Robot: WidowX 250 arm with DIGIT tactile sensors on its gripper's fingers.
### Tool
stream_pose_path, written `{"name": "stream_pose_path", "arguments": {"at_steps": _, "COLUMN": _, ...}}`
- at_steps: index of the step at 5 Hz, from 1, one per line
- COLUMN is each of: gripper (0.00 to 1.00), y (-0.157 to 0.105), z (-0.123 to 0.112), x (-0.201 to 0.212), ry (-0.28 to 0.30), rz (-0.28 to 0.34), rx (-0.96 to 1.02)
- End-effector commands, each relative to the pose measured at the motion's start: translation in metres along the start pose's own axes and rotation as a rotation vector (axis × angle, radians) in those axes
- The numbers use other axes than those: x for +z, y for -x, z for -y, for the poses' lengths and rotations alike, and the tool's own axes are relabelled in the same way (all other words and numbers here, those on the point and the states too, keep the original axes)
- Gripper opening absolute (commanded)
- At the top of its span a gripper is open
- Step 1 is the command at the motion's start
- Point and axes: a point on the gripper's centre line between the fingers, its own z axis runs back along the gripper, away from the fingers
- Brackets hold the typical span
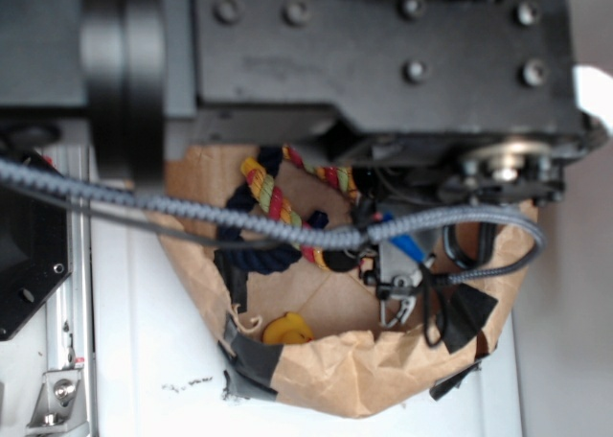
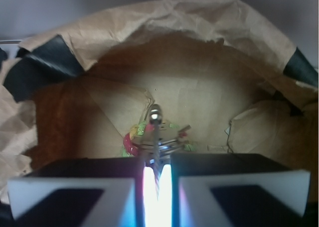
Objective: Grab the silver keys.
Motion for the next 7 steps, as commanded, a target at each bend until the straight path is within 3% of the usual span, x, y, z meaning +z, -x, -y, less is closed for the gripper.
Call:
{"name": "stream_pose_path", "arguments": {"at_steps": 1, "gripper": 0.00, "y": 0.002, "z": 0.005, "x": 0.022, "ry": 0.011, "rz": 0.087, "rx": -0.015}}
{"name": "stream_pose_path", "arguments": {"at_steps": 3, "gripper": 0.00, "y": -0.001, "z": 0.009, "x": 0.023, "ry": -0.005, "rz": 0.066, "rx": -0.010}}
{"name": "stream_pose_path", "arguments": {"at_steps": 4, "gripper": 0.00, "y": 0.003, "z": 0.005, "x": 0.036, "ry": -0.043, "rz": 0.045, "rx": 0.020}}
{"name": "stream_pose_path", "arguments": {"at_steps": 5, "gripper": 0.00, "y": 0.023, "z": -0.003, "x": 0.054, "ry": -0.005, "rz": 0.090, "rx": -0.018}}
{"name": "stream_pose_path", "arguments": {"at_steps": 7, "gripper": 0.00, "y": 0.025, "z": -0.004, "x": 0.057, "ry": -0.016, "rz": 0.090, "rx": -0.015}}
